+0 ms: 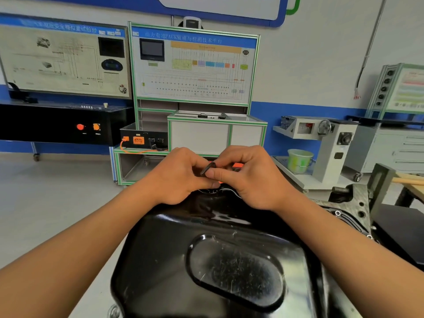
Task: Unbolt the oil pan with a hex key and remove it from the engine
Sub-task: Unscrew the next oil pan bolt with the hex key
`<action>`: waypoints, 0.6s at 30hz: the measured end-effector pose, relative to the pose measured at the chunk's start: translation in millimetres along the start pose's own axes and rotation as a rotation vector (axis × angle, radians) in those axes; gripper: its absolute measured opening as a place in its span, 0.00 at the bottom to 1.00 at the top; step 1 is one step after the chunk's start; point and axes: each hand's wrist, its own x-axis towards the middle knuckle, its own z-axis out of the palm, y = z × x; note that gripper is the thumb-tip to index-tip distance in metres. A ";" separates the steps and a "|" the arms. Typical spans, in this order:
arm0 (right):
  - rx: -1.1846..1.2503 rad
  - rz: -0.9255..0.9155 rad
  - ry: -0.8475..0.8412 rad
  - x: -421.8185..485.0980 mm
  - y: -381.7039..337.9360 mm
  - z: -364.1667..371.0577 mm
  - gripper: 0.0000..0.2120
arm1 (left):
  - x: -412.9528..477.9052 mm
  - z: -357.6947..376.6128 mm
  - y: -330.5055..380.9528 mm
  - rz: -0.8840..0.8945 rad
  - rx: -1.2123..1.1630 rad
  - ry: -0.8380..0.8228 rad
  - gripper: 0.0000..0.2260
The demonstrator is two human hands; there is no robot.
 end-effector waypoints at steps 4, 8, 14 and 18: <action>-0.074 -0.040 -0.019 -2.5 -1.4 -3.9 0.03 | -0.7 1.9 -0.4 0.001 -0.037 -0.052 0.07; -0.178 -0.095 -0.020 -1.8 -3.2 -5.4 0.05 | -1.3 1.3 4.3 -0.010 -0.007 -0.099 0.08; -0.300 -0.169 0.013 -1.8 -1.1 -4.6 0.05 | -1.8 2.8 7.5 -0.024 -0.004 -0.060 0.10; -0.323 -0.197 0.030 1.9 -1.1 -3.0 0.04 | -4.9 1.4 6.9 -0.079 0.100 -0.026 0.04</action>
